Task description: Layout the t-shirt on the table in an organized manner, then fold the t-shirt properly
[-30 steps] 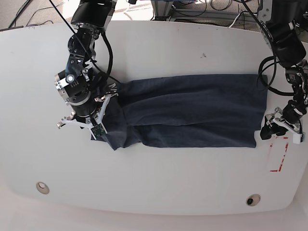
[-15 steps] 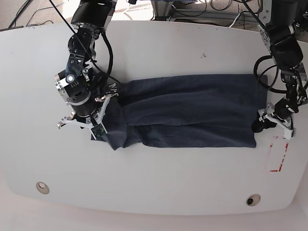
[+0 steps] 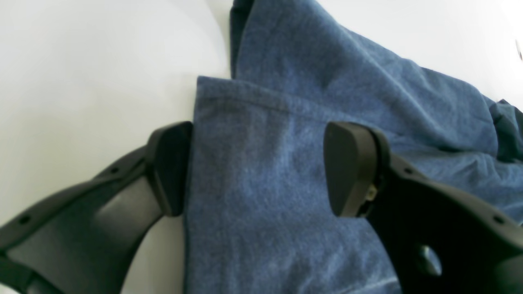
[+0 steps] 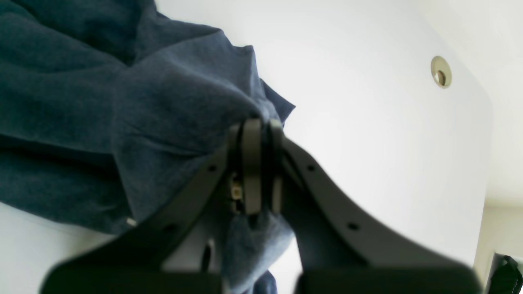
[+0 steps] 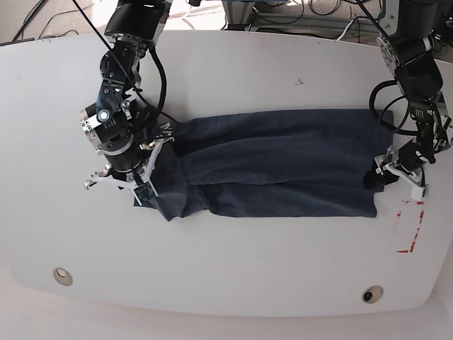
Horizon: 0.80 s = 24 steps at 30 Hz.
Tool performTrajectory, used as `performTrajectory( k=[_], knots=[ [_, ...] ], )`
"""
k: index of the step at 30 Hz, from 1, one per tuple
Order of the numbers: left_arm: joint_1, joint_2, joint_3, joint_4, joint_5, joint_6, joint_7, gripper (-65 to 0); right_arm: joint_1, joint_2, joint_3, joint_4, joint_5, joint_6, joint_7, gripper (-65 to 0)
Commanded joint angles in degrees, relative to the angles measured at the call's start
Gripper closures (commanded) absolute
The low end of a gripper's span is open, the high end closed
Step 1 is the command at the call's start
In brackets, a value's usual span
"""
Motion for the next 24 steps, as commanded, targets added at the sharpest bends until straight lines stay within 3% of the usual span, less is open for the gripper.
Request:
performTrajectory(
  k=[1, 12, 24],
  knots=[
    [0.05, -0.87, -0.31, 0.39, 0.25, -0.02, 2.25, -46.0, 0.97, 0.20, -0.05, 1.12, 0.43, -0.49, 1.13, 0.0],
    [5.50, -1.14, -4.18, 5.66, 0.25, -0.02, 5.85, -46.1, 0.97, 0.20, -0.05, 1.12, 0.34, -0.49, 1.13, 0.0],
    [4.54, 0.36, -3.83, 5.75, 0.34, -0.02, 5.94, -46.4, 0.97, 0.20, -0.05, 1.12, 0.69, -0.49, 1.13, 0.0]
  ],
)
